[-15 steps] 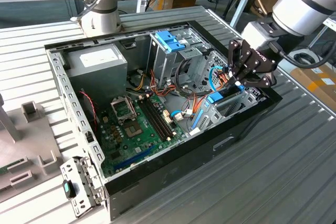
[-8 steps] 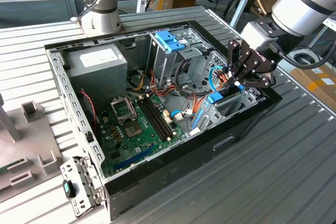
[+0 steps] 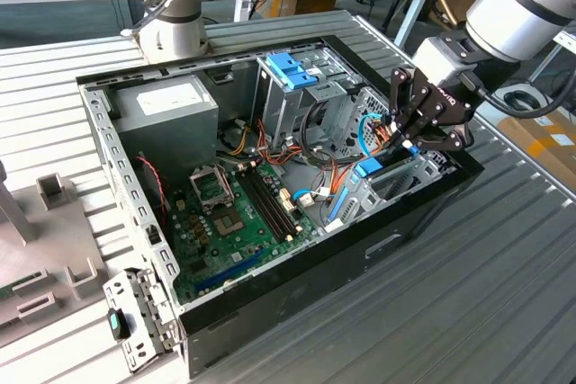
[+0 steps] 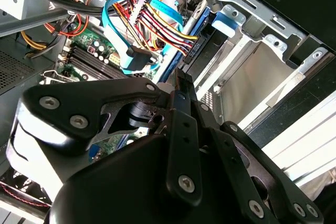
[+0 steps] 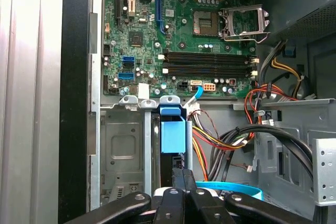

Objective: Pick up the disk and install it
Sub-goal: 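Insert the second disk wire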

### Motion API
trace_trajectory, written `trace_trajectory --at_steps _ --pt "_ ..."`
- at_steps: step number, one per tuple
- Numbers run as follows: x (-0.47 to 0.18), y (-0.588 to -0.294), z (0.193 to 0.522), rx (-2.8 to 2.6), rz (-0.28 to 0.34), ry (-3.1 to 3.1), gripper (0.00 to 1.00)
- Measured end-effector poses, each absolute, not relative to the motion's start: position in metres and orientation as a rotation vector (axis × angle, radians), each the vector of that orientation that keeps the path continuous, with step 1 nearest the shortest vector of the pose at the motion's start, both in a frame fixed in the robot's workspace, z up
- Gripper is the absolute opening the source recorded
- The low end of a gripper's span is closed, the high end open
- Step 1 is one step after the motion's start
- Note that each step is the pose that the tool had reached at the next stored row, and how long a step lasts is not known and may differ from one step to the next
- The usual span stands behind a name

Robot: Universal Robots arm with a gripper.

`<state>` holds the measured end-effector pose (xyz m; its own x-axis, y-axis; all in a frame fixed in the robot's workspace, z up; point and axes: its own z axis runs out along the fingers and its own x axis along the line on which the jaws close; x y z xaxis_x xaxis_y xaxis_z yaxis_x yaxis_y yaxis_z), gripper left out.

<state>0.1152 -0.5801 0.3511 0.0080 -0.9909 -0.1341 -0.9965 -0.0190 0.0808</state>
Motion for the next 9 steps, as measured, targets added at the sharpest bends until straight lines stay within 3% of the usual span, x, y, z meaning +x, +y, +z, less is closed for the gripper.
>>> trace_trajectory --at_steps 6,9 --pt "0.1152 -0.5801 0.3510 -2.204 0.237 2.174 0.42" --pt "0.1137 -0.5801 0.3518 -2.204 0.237 2.174 0.42"
